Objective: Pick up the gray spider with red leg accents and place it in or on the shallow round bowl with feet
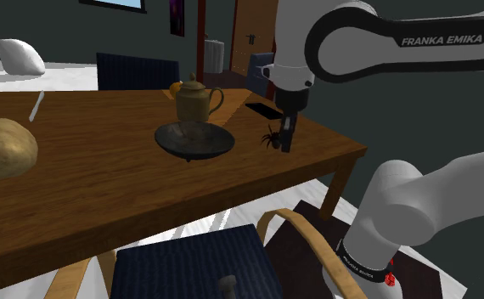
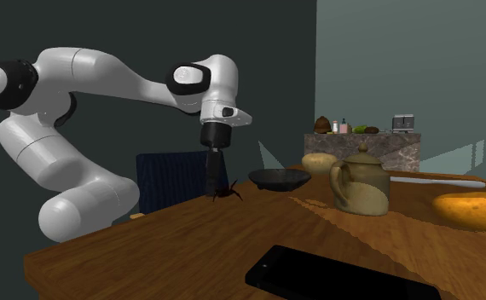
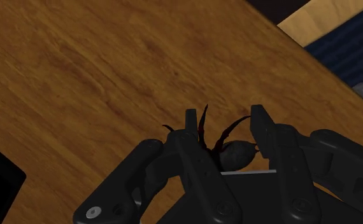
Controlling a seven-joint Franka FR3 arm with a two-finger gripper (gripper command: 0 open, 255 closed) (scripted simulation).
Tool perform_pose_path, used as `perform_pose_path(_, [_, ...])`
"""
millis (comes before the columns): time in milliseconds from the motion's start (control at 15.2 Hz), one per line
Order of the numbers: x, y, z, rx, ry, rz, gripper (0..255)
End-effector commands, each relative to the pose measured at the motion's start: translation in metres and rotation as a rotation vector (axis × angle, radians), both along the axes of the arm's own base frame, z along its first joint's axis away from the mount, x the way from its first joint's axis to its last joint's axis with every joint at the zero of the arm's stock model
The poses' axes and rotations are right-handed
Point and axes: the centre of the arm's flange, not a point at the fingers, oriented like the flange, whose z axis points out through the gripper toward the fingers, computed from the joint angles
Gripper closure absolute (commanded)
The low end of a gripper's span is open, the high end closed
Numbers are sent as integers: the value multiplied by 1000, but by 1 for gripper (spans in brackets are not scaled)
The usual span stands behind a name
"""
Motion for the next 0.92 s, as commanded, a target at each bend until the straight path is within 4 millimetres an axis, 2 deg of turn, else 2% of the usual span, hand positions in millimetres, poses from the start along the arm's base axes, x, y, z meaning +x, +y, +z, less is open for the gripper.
perform_pose_path(0, [0,0,10,-1,1,0,255])
perform_pose_path(858, [0,0,79,-1,1,0,255])
